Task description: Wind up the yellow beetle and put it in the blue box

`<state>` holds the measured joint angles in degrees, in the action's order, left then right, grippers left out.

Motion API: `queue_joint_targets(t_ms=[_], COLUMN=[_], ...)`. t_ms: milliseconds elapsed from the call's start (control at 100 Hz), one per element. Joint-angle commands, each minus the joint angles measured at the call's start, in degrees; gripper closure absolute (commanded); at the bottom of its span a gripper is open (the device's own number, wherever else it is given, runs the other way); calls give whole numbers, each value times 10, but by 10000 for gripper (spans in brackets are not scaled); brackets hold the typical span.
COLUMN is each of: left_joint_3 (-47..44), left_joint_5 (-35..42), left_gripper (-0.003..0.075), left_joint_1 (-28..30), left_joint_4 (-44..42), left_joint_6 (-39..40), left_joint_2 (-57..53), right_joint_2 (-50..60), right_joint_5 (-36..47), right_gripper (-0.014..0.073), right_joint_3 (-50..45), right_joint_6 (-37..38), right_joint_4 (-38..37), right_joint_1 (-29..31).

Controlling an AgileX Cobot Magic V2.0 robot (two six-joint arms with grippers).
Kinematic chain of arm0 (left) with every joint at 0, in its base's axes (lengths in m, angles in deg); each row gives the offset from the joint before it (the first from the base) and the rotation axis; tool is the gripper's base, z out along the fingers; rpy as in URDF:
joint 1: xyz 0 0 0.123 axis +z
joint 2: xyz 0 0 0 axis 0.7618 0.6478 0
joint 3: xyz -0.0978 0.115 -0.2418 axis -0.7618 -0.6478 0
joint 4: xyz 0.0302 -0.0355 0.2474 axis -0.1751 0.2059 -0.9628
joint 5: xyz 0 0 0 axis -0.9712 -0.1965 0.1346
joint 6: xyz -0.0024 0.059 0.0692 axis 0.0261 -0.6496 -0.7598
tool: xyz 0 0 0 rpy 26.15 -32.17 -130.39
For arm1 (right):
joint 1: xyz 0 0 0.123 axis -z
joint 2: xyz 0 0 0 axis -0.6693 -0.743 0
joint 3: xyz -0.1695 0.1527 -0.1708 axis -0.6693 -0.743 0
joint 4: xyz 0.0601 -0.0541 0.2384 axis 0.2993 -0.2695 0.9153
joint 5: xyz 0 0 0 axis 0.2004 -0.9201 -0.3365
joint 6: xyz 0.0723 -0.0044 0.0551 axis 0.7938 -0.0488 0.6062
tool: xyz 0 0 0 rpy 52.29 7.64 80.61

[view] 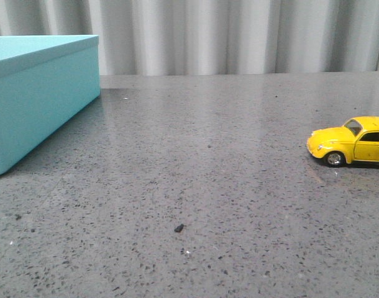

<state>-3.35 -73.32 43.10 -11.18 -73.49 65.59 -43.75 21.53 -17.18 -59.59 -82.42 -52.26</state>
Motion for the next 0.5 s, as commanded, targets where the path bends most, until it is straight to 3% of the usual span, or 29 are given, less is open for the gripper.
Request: queue_joint_targets(t_ms=[0, 370, 490], left_joint_3=[-16, -16, -16], left_joint_5=[26, 26, 29], left_gripper=[741, 741, 741], left_joint_1=[0, 0, 0], left_joint_4=[5, 5, 5], left_joint_6=[0, 0, 0], left_joint_2=[-18, -18, -18], right_joint_2=[8, 8, 8], right_joint_5=[91, 243, 269], right_gripper=[634, 634, 634], right_joint_3=[-14, -14, -14], right_joint_6=[1, 1, 1], right_joint_4=[-97, -104, -46], right_joint_1=[-2, -2, -2])
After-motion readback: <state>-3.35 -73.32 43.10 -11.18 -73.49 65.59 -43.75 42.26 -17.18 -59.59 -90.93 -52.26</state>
